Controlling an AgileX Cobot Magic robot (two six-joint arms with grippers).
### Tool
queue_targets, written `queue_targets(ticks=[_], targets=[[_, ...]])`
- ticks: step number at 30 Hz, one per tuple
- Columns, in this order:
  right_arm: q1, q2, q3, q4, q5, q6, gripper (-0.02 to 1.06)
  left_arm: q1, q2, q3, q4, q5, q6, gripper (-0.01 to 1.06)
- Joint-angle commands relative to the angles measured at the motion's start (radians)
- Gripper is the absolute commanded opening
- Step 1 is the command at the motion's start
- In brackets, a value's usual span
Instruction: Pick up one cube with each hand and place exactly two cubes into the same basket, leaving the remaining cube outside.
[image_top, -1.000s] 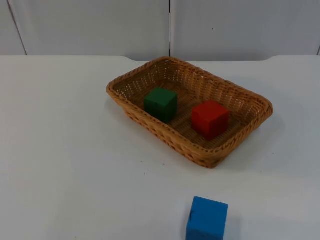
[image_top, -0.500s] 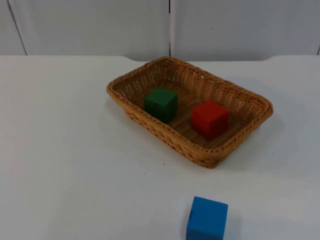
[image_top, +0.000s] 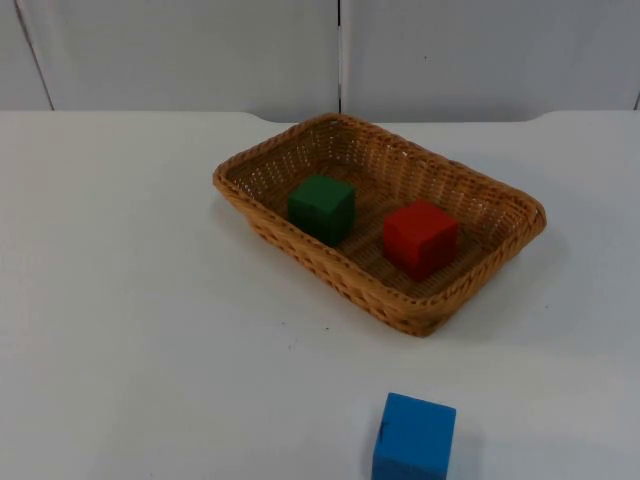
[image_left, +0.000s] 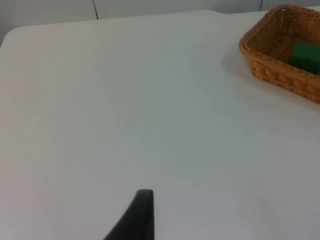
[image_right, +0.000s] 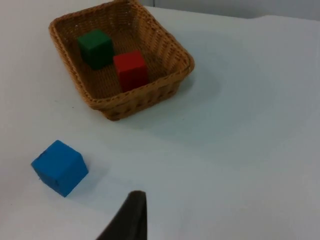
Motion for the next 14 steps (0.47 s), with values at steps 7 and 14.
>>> queue_targets(ticks=[7,14], targets=[[-0.126,-0.004,0.001,-0.002,-0.007,0.002,1.05,0.001,-0.004,0.004,0.004,-0.003,-0.006,1.05],[-0.224,-0.004,0.001,-0.002,-0.007,0.002,1.05,0.001,-0.004,0.004,0.004,-0.003,-0.006,1.05]])
